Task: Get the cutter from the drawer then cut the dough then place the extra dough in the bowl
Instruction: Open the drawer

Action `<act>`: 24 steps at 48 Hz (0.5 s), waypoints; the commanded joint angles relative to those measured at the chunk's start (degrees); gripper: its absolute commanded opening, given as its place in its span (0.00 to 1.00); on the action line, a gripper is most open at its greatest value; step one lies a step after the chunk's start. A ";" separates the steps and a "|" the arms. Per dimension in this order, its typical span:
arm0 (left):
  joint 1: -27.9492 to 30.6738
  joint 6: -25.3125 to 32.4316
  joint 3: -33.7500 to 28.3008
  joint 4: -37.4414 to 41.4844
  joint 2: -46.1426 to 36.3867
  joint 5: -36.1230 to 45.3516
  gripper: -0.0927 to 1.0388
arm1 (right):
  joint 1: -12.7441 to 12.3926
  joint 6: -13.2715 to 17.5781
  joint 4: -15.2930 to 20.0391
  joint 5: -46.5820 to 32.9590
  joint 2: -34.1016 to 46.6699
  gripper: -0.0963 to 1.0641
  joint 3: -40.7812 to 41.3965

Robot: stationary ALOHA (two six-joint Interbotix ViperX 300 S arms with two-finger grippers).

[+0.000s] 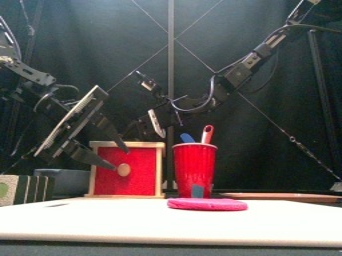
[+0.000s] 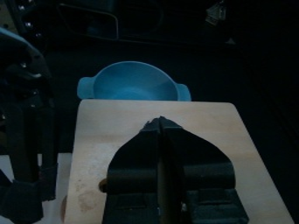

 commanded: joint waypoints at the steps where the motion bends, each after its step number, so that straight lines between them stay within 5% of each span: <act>1: 0.09 0.18 -2.11 -1.49 1.14 -2.11 0.76 | 0.44 -0.09 -0.09 0.53 -1.14 0.23 -0.53; 24: 0.97 0.44 -3.60 -3.34 6.15 -6.33 0.76 | 0.79 0.00 -0.09 0.53 -1.14 0.23 -0.79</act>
